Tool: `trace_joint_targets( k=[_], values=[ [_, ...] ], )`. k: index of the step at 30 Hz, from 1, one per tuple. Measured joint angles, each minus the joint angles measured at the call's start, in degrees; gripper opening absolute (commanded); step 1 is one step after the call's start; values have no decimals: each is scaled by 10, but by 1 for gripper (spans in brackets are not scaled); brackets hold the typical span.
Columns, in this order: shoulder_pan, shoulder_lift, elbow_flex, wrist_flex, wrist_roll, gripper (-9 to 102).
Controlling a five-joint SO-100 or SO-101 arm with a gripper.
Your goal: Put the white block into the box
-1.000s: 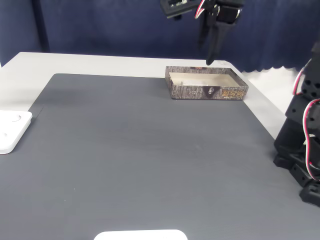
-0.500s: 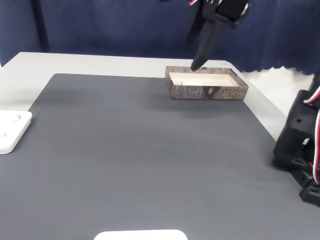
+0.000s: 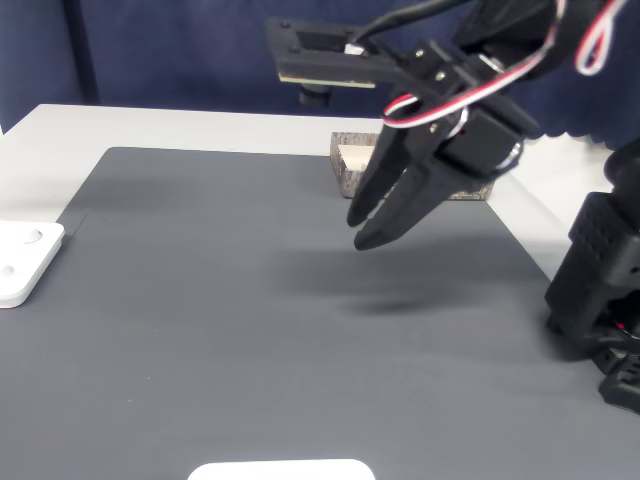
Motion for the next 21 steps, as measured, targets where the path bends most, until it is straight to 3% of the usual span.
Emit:
trace_joint_targets(
  k=[11, 21],
  values=[
    [-80, 192, 159, 0, -93, -2],
    [-114, 443, 344, 0, -103, -2]
  ],
)
